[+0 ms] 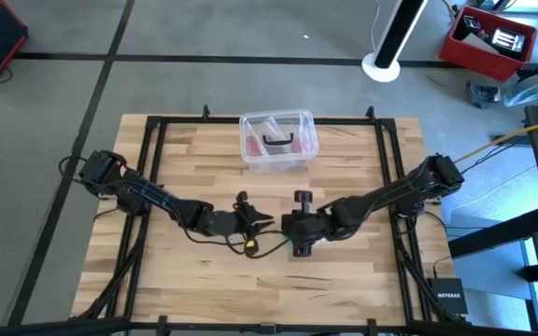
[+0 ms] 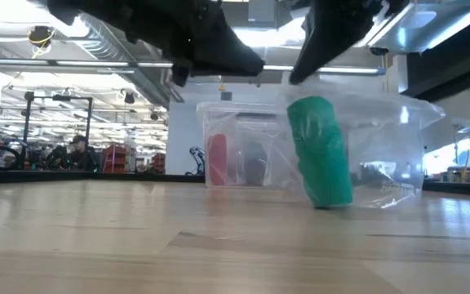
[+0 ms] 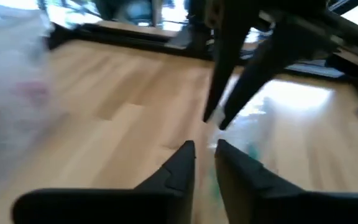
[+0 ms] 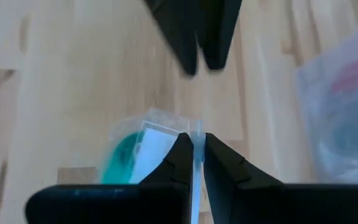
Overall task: Roll bandage
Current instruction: Close the transparent zip lock bag
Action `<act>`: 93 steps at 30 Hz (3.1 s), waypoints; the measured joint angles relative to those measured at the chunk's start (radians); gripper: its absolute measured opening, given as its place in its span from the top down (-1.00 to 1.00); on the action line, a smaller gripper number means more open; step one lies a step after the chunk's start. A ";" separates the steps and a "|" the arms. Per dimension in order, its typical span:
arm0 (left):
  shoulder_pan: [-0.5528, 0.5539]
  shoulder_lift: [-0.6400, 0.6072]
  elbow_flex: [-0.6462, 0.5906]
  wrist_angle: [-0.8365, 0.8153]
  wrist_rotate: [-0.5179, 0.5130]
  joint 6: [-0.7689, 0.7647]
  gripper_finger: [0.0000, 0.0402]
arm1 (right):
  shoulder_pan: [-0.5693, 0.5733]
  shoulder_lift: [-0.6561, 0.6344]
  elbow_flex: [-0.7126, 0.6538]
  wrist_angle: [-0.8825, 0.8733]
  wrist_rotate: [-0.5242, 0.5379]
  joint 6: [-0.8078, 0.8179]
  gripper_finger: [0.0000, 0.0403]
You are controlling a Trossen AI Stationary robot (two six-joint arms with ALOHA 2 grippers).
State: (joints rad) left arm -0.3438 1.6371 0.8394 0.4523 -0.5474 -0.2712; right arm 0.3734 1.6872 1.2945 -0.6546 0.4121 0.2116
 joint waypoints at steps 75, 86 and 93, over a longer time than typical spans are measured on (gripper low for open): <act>0.041 0.002 -0.002 0.190 0.211 0.231 1.00 | -0.035 -0.097 0.066 0.105 -0.154 -0.088 0.67; 0.026 0.002 -0.002 0.214 0.194 0.260 1.00 | -0.034 -0.087 0.067 0.093 -0.161 -0.079 0.81; 0.022 0.002 -0.002 0.220 0.183 0.281 1.00 | -0.033 -0.085 0.064 0.063 -0.165 -0.052 0.87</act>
State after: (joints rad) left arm -0.3214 1.6394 0.8375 0.6721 -0.3641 0.0096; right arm 0.3401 1.6026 1.3586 -0.5914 0.2474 0.1597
